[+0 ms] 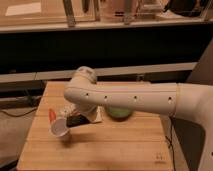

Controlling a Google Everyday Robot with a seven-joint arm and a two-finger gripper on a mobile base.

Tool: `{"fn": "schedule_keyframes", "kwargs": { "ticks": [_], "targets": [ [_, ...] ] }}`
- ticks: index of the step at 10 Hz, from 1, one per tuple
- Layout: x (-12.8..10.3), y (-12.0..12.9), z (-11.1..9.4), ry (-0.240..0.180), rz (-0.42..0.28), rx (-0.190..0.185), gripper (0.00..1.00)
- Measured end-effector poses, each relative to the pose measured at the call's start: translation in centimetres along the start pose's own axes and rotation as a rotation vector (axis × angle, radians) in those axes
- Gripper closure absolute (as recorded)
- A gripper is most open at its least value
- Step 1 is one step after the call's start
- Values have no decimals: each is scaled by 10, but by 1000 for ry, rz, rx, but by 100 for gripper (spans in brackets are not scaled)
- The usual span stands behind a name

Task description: Place the eraser in the ceramic cup

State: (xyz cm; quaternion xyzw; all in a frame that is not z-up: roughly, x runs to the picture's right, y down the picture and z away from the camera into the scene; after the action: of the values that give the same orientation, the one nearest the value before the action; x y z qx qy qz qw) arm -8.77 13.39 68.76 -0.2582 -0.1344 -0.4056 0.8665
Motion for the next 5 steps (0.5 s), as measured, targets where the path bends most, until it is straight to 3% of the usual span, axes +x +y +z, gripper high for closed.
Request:
{"fn": "schedule_keyframes", "kwargs": {
  "ticks": [5],
  "targets": [
    [5,-10,15,16,6,-53,96]
  ]
}}
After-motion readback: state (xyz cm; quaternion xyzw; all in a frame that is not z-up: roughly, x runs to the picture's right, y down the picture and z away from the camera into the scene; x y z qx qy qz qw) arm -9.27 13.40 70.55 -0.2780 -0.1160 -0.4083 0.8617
